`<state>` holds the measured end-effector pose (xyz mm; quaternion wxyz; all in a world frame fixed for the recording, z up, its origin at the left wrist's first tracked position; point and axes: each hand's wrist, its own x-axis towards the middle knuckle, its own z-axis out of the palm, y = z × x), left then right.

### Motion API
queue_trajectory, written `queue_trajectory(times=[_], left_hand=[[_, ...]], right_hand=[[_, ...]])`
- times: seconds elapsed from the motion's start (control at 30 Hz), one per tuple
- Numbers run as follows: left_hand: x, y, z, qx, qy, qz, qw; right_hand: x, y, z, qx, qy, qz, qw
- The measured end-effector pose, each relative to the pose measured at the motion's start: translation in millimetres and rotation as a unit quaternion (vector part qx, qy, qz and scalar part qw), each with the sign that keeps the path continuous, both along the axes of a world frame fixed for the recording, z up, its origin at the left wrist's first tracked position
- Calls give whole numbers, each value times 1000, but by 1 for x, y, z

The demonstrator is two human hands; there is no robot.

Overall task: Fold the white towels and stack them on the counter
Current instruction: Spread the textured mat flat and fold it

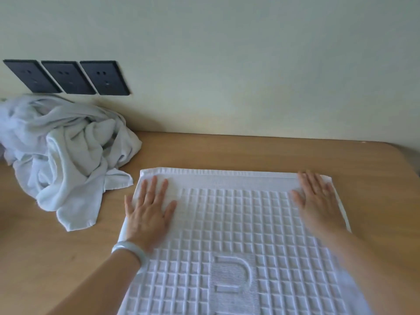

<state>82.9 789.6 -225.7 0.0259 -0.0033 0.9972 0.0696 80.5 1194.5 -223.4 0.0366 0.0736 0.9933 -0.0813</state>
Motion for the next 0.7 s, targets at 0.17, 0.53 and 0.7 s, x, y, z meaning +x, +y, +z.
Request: queue_trajectory(times=[0.17,0.53,0.7], left_hand=[[-23,-5,11,27,-1,-7,1000],[-95,-22,49,65,-52,75,994],[-89,-29,52,255,3,140,957]], right_hand=[[-12,18,14,24,2,-3,1000],[-49,34,37,-79,32,-95,992],[-44,45,32,-246,34,-170,954]])
